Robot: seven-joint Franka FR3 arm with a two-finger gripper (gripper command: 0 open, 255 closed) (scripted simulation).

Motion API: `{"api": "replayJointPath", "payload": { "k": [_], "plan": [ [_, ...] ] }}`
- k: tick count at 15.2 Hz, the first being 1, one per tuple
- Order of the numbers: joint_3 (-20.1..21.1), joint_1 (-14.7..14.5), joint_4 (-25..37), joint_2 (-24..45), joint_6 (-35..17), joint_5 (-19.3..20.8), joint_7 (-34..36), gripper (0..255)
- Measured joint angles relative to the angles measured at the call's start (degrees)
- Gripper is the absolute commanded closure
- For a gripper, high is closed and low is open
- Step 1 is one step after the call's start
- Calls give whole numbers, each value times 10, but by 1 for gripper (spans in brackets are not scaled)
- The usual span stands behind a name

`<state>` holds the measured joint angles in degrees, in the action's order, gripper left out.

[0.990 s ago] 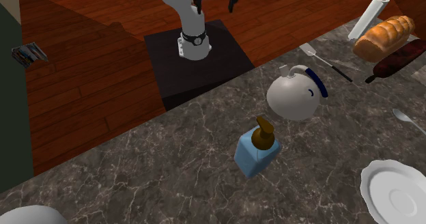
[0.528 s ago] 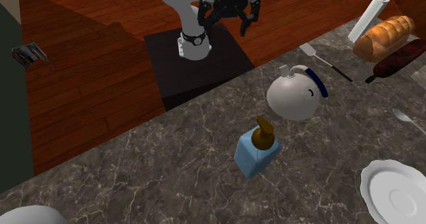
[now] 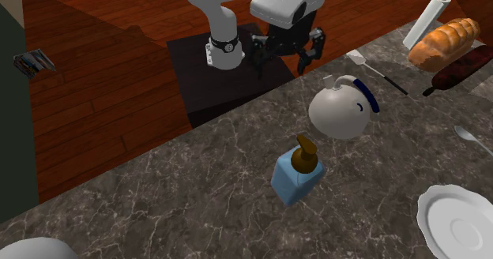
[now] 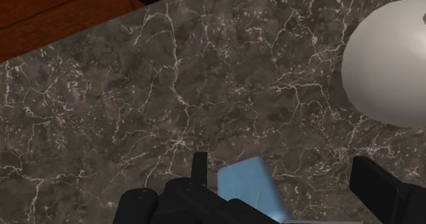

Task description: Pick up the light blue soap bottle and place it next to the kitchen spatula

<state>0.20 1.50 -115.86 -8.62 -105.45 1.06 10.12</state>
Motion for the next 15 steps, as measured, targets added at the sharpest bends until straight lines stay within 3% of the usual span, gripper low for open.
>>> {"api": "replayJointPath", "payload": {
  "k": [8, 12, 15],
  "plan": [
    [-3, 3, 178, 173, -15, -10, 3, 0],
    [-4, 6, 293, 263, 2, -15, 1, 0],
    [-4, 6, 300, 283, -12, -16, 2, 0]
  ]
}}
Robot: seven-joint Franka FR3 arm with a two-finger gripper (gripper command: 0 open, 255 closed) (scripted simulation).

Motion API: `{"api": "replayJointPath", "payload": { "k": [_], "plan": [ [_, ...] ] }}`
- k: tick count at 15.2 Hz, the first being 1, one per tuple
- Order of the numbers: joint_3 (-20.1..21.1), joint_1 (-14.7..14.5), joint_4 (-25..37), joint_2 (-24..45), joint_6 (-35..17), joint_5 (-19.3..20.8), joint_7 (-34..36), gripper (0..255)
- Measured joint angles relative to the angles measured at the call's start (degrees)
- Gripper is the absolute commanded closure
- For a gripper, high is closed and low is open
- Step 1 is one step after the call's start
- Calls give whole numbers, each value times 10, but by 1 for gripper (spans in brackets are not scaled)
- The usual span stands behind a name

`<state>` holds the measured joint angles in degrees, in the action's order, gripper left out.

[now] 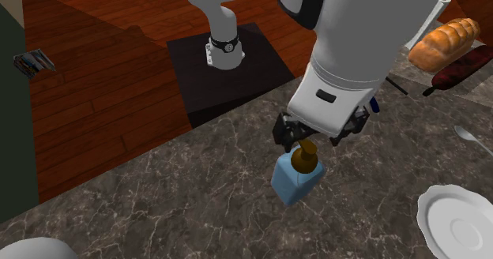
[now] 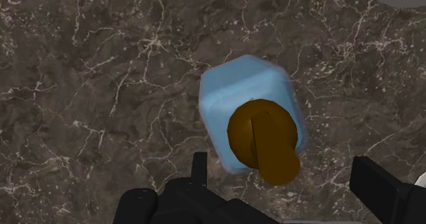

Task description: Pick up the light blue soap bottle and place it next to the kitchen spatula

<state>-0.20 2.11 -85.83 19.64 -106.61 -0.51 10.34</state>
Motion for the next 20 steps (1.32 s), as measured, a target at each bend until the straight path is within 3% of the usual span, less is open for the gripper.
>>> {"api": "replayJointPath", "payload": {
  "k": [11, 12, 20],
  "plan": [
    [0, -1, -28, 9, -37, 0, 1, 0],
    [0, -1, -28, 9, -37, 0, 1, 255],
    [0, -1, -27, 9, -37, 0, 1, 255]
  ]
}}
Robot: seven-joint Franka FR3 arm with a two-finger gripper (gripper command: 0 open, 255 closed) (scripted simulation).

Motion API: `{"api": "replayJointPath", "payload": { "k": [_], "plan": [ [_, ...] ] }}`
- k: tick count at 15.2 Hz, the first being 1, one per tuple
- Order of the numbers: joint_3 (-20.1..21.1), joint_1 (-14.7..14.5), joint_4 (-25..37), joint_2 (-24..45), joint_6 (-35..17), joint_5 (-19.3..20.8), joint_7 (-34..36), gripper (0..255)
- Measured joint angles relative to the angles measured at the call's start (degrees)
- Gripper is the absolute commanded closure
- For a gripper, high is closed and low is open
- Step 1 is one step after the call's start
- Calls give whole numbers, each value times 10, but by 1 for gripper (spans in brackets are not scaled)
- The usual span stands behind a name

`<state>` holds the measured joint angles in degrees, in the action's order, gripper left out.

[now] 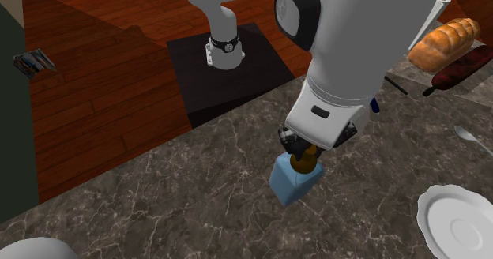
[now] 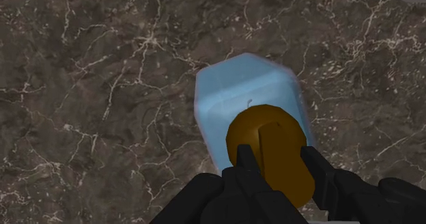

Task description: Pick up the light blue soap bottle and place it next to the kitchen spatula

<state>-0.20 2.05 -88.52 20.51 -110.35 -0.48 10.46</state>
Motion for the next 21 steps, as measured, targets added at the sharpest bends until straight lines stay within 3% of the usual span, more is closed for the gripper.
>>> {"api": "replayJointPath", "payload": {
  "k": [9, 18, 21],
  "plan": [
    [0, 0, 33, -7, 42, 0, 0, 255],
    [0, 0, 108, -4, 114, 0, 0, 255],
    [5, -11, 71, -42, 114, 2, 16, 255]
  ]
}}
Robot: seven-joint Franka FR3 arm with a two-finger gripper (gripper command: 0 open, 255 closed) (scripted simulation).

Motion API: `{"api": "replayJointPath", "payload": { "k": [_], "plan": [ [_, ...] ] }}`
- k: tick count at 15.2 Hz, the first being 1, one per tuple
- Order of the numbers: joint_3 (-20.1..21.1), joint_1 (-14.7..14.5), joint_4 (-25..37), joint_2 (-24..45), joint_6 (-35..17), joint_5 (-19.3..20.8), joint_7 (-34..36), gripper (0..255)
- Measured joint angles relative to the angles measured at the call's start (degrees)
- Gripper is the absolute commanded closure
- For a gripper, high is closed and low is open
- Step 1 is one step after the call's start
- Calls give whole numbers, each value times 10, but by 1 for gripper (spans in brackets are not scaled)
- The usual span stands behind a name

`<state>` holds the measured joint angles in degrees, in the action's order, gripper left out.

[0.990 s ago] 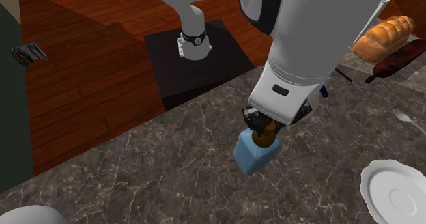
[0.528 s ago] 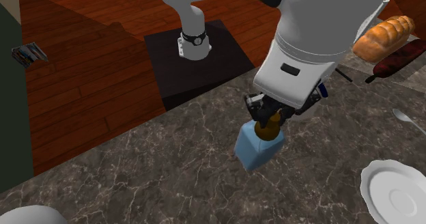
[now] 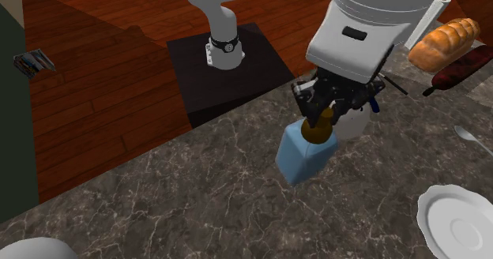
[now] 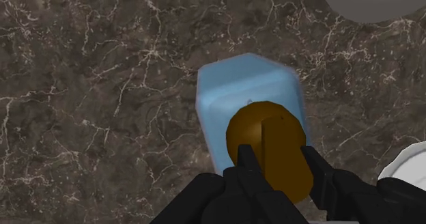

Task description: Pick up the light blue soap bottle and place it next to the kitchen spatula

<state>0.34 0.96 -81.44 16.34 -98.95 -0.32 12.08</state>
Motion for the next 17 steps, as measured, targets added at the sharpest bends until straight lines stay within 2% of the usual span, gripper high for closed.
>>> {"api": "replayJointPath", "payload": {
  "k": [9, 17],
  "plan": [
    [34, -49, -103, -124, 21, 3, 83, 255],
    [75, -89, -144, -208, 63, -3, 163, 255]
  ]
}}
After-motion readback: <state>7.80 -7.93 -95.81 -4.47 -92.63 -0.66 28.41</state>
